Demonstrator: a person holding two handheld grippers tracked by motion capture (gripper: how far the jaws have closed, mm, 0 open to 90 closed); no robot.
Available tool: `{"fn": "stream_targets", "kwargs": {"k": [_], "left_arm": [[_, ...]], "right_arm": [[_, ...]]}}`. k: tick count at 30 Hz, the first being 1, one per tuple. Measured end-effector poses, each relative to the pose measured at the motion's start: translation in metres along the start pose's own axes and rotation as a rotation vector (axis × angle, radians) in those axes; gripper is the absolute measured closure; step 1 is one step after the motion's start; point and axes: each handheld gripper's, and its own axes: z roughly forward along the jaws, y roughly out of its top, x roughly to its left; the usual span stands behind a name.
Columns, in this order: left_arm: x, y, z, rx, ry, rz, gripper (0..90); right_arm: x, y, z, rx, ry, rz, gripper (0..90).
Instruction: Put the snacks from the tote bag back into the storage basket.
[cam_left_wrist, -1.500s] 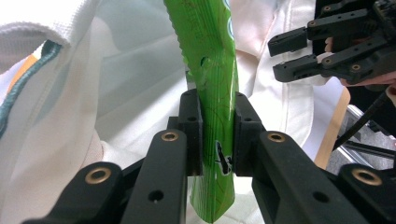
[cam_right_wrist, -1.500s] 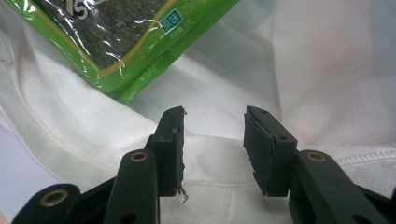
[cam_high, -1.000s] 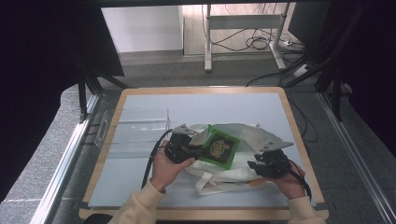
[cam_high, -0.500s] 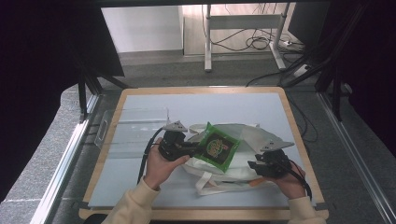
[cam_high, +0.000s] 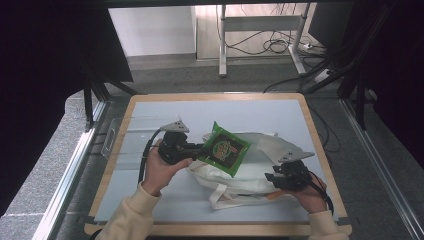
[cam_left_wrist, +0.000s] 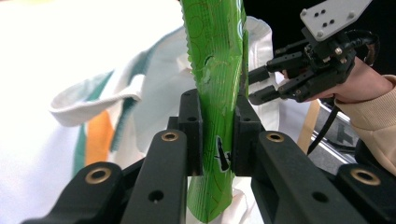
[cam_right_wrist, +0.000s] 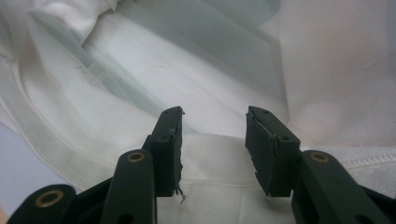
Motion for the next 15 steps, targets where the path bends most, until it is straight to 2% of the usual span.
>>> {"fn": "stream_targets", "kwargs": {"k": [7,12,15], "left_arm": [[0.011,0.010,-0.016,-0.007,0.027,0.019,78.3],[0.020,0.012,-0.021,-0.006,0.039,0.005,78.3],[0.025,0.013,-0.023,-0.003,0.041,0.010,78.4]], "right_arm": [[-0.001,0.000,0.000,0.004,-0.001,0.000,55.5],[-0.001,0.000,0.001,0.002,-0.003,0.001,55.4],[-0.001,0.000,0.001,0.003,-0.004,0.000,55.3]]}}
